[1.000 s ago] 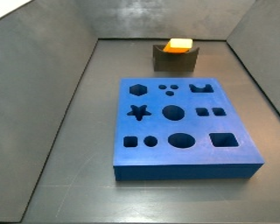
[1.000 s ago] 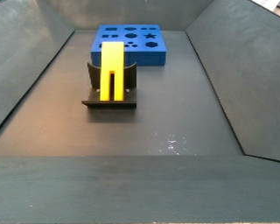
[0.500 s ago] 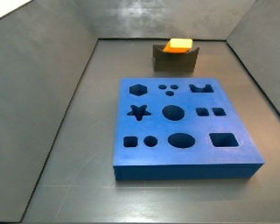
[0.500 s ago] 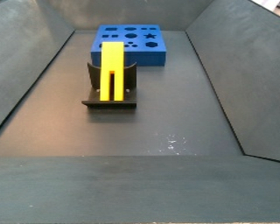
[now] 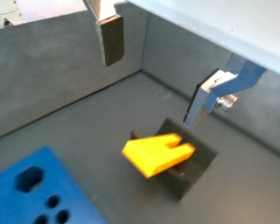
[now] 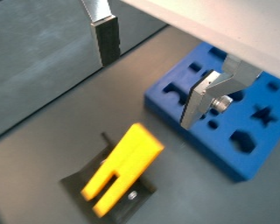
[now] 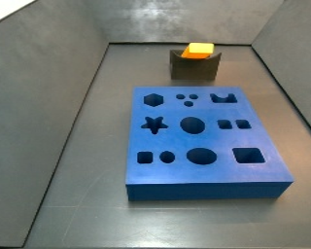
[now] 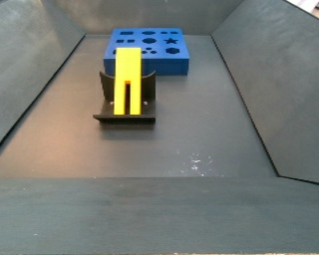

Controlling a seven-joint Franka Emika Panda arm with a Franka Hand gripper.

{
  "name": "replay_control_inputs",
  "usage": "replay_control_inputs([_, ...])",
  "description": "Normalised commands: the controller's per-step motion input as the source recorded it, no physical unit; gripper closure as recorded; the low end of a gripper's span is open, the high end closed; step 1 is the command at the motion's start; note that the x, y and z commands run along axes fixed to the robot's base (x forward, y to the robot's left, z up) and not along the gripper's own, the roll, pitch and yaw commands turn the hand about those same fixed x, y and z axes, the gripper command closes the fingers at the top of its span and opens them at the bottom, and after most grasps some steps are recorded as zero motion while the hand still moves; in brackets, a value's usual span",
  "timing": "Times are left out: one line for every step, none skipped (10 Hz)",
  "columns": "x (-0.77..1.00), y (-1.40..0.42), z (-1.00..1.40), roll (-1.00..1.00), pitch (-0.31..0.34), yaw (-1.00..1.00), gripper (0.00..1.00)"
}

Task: Pick up the double-square object. Move up. Place the double-square object on the fixture. Regrasp the double-square object. Move to above the board. Insert the double-square object.
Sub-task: Regrasp the double-square object.

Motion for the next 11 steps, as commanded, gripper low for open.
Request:
replay_control_inputs([0.00, -0.02, 0.01, 1.00, 0.007, 0.04, 0.00])
replay_control_inputs([0.02, -0.02, 0.00, 1.00, 0.013, 0.05, 0.00])
replay_control_inputs([0.02, -0.03, 0.00, 1.00, 0.018, 0.05, 0.00])
replay_control_inputs([0.04, -0.02, 0.00, 1.00, 0.031, 0.05, 0.00])
replay_control_inputs([0.05, -0.03, 0.00, 1.00, 0.042, 0.05, 0.00])
replay_control_inputs([0.07, -0.03, 0.00, 1.00, 0.065, 0.06, 0.00])
replay_control_inputs([0.07, -0.04, 0.00, 1.00, 0.077, 0.07, 0.00])
replay_control_inputs([0.09, -0.04, 0.00, 1.00, 0.108, 0.08, 0.00])
replay_control_inputs([0.10, -0.04, -0.01, 1.00, 0.136, 0.10, 0.00])
replay_control_inputs([0.10, -0.05, -0.01, 0.97, 0.173, 0.14, 0.00])
replay_control_inputs([0.10, -0.05, 0.00, 0.84, 0.172, 0.15, 0.00])
